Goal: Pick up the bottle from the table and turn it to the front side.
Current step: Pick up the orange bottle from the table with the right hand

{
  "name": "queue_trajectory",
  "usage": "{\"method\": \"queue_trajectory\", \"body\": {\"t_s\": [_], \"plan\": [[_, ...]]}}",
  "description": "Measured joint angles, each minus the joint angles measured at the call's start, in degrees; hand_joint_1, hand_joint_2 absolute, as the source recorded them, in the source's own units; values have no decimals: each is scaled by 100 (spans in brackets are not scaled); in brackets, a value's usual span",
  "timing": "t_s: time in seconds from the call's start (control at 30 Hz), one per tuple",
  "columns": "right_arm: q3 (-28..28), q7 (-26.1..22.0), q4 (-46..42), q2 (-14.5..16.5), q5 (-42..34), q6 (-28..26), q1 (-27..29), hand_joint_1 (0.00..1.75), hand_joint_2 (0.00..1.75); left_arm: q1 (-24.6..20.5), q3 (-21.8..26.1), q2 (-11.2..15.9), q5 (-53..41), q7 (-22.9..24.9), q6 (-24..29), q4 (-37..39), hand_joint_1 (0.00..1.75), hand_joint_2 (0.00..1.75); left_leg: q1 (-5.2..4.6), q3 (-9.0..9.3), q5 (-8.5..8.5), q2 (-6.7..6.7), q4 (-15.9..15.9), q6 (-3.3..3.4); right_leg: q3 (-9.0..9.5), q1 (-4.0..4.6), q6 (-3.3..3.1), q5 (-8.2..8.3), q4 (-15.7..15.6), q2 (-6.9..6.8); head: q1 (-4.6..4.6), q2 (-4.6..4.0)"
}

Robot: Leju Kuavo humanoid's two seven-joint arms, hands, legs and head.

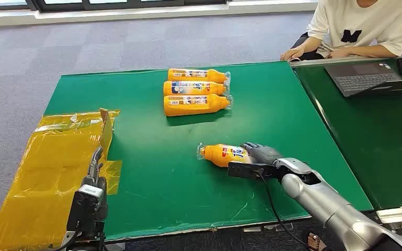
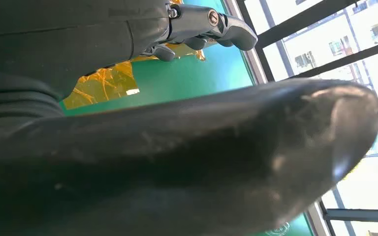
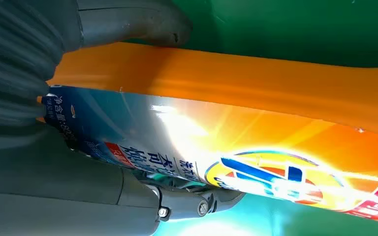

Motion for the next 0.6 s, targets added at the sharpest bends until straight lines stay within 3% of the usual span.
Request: {"method": "queue_trajectory", "body": {"t_s": [0.3,0.6], "plan": [[-30,82,-181,114,34,-285,224,175,175,16,0,3,-170,-209,294,-88,0,0,1,1,1,0,0,-1,1,1,-3,2,0,0,-1,0],[-395,-68,-645,346,-49,-612,639,175,175,126,5,3,-35,-370,496,-326,0,0,2,-11,1,-4,-1,-1,-8,2,-3,1,0,-3,-1,0]]}}
